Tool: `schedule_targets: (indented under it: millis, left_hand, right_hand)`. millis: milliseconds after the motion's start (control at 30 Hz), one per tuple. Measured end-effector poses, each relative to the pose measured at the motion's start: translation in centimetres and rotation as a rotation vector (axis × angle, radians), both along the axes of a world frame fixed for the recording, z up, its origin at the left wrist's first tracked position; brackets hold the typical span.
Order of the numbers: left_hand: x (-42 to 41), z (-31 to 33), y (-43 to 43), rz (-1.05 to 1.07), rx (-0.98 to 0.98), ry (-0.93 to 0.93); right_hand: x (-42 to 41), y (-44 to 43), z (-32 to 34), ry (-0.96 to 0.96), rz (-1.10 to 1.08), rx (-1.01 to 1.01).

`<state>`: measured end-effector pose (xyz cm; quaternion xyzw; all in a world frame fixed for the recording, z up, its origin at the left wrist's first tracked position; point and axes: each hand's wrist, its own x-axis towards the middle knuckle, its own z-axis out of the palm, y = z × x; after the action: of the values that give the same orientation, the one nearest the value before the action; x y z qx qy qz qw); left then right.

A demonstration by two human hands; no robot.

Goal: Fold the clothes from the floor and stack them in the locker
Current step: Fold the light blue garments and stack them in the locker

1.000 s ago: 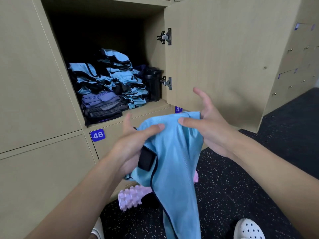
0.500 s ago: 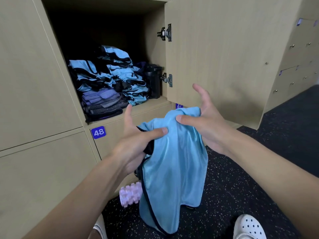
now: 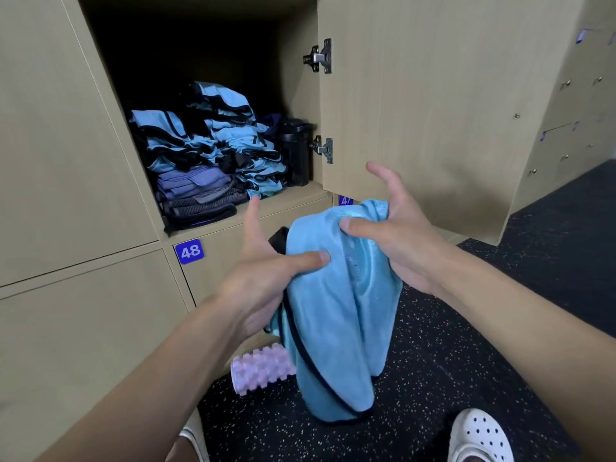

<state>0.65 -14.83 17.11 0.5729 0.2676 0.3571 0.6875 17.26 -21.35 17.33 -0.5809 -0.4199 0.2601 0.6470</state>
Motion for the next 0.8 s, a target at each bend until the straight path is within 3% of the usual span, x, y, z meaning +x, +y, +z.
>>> schedule_targets:
  millis: [100,233,433,633,800]
  left_hand:
    - [0.0,0.4,0.3,0.073,0.004,-0.105]
    - [-0.4,0.7,0.7,0.125,0.05,-0.139]
    - [-1.3,1.2,1.9,0.025,0.119,0.092]
    - [-2.2,1.1,3.3,0.159,0.497,0.379]
    - [-2.1,0.7,3.2,0.271,0.726,0.503]
  right_hand:
    - [0.1,-0.4,0.3,-0.029,-0.044,-0.012]
    - [0.2,-1.6,1.0,-0.015,0.206,-0.161]
    - [0.4,-1.9,1.3,-0.199,0.137,-0.223]
    - [0.4,-2.1,1.6,-0.354,0.037,-0.265]
    - [0.5,-1.7,1.2,-0.525,-0.028,-0.288]
